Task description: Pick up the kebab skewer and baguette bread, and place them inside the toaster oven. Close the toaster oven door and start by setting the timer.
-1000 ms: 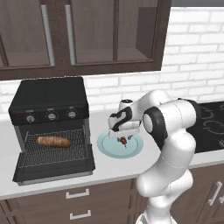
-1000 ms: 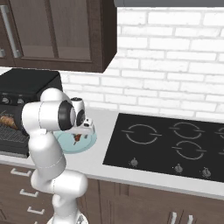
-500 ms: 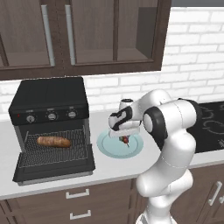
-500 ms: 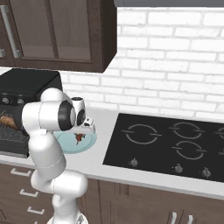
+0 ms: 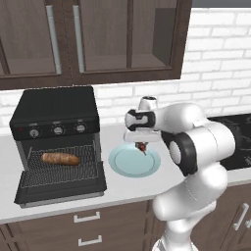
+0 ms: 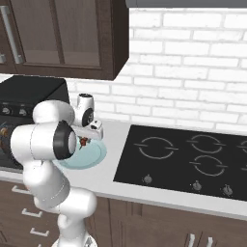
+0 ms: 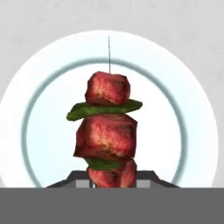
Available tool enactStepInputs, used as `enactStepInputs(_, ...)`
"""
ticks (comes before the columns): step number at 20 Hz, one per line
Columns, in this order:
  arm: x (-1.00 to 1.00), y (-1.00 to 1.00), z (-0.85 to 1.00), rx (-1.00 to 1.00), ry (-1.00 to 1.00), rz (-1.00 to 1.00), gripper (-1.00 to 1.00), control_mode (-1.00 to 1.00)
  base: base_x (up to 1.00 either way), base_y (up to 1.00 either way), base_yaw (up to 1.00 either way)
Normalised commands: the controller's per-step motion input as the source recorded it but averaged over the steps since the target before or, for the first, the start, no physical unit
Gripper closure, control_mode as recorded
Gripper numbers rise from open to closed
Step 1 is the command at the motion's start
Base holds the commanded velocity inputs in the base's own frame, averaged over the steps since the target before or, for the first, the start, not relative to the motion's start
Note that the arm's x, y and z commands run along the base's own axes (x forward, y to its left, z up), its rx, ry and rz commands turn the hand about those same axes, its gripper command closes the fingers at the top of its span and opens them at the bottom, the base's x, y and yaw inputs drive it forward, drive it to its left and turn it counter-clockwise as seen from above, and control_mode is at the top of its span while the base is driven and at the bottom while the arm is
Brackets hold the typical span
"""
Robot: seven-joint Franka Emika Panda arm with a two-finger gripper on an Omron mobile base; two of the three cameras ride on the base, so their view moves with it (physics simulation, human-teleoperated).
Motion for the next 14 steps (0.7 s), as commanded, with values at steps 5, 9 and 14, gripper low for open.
enactStepInputs(5, -0.64, 0.00, 0.73, 0.05, 0.00, -0.09, 1.00, -1.00, 0.00, 0.00, 0.00)
enactStepInputs(9, -0.81, 0.00, 0.36, 0.05, 0.05, -0.15, 1.00, -1.00, 0.00, 0.00, 0.00)
enactStepInputs(14, -0.76, 0.23, 0.26, 0.05, 0.04, -0.22, 1.00, -1.00, 0.00, 0.00, 0.00)
